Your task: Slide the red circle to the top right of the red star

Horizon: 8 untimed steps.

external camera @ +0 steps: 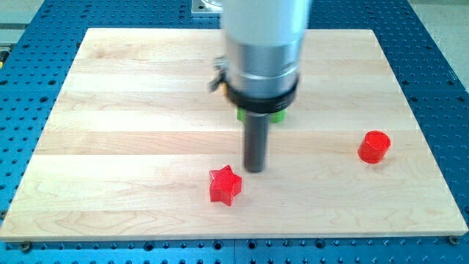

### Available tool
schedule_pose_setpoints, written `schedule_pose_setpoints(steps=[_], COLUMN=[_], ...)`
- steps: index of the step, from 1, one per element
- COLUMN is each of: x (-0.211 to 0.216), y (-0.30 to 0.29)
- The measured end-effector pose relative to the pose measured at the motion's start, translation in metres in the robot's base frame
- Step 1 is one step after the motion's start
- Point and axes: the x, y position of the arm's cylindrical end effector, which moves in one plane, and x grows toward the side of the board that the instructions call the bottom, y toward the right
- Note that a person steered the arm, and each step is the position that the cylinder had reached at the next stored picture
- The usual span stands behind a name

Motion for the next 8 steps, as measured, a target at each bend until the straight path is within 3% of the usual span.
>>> schedule_pose_setpoints(steps=[1,6,7,8], x=[-0.025,-0.03,-0.046,-0.063], y=[0.015,0.055,0.078,0.15])
